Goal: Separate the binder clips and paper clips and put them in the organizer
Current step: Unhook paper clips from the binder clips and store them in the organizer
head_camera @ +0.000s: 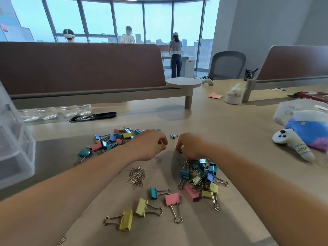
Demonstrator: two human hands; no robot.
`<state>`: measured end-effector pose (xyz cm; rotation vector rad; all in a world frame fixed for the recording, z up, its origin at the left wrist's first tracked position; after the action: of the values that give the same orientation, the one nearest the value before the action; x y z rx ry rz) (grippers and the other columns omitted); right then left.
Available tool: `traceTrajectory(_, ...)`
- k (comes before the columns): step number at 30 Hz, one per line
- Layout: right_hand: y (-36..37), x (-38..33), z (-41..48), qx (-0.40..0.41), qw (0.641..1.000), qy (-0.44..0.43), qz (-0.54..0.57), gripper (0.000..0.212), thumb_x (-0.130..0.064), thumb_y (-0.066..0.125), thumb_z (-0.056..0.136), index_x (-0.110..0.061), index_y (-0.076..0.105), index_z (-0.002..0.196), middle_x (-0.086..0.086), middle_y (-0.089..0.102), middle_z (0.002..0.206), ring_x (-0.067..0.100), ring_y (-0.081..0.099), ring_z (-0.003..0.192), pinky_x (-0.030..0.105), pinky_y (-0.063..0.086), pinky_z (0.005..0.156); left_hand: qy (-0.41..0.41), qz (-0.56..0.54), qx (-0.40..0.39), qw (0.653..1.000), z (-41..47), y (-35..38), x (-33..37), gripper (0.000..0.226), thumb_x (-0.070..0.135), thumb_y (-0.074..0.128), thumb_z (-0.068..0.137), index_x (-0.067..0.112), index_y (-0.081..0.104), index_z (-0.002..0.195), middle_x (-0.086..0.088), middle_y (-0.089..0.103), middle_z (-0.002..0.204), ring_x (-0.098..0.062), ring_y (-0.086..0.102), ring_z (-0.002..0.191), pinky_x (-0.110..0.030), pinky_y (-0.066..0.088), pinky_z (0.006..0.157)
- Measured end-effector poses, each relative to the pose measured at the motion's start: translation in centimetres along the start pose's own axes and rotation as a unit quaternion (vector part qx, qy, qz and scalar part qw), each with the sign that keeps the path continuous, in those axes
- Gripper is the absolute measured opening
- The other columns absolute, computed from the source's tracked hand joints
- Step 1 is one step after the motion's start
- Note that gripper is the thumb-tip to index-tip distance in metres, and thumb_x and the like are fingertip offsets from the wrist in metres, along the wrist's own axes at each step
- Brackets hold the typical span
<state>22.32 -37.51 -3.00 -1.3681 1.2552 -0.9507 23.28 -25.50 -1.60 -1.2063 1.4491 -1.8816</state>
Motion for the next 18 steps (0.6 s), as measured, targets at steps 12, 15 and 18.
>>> traceTrajectory(12,-0.8,0.6,6.2,0.061,0.998,-0.008,0.015,0.042,-0.010,0.047,0.094,-0.018,0.060,0.133,0.002,0.053,0.139,0.026,0.051,0.126,0.038,0.044,0.105,-0.032,0.020,0.027,0.999,3.8,-1.3,-3.2,0.026,0.017,0.049,0.098,0.020,0.069,0.115,0.001,0.064,0.117,-0.012,0.055,0.091,-0.024,0.040,0.076)
traceTrajectory(15,-0.4,0.4,7.7,0.044,0.999,-0.008,-0.006,0.037,-0.007,0.049,0.091,-0.016,0.068,0.121,0.005,0.061,0.129,0.027,0.059,0.114,0.038,0.050,0.098,-0.037,0.024,0.027,0.999,4.3,-1.5,-4.0,0.027,0.016,0.049,0.098,0.019,0.070,0.114,-0.001,0.065,0.118,-0.015,0.055,0.094,-0.023,0.037,0.076)
traceTrajectory(18,-0.6,0.4,8.8,0.038,0.999,0.010,0.011,0.025,-0.010,0.052,0.090,-0.014,0.074,0.101,0.004,0.070,0.099,0.024,0.064,0.089,0.035,0.055,0.081,-0.047,0.022,0.030,0.998,4.6,-1.9,-5.2,0.027,0.016,0.047,0.099,0.022,0.068,0.115,0.002,0.063,0.120,-0.014,0.056,0.097,-0.023,0.037,0.071)
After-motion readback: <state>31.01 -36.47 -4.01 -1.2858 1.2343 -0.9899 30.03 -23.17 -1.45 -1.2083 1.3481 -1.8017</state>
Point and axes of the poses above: each hand's wrist, its own z-axis towards the middle knuckle, its own y-axis out of the palm, x = y × z, the point moved 8 cm from there along z, towards the middle knuckle
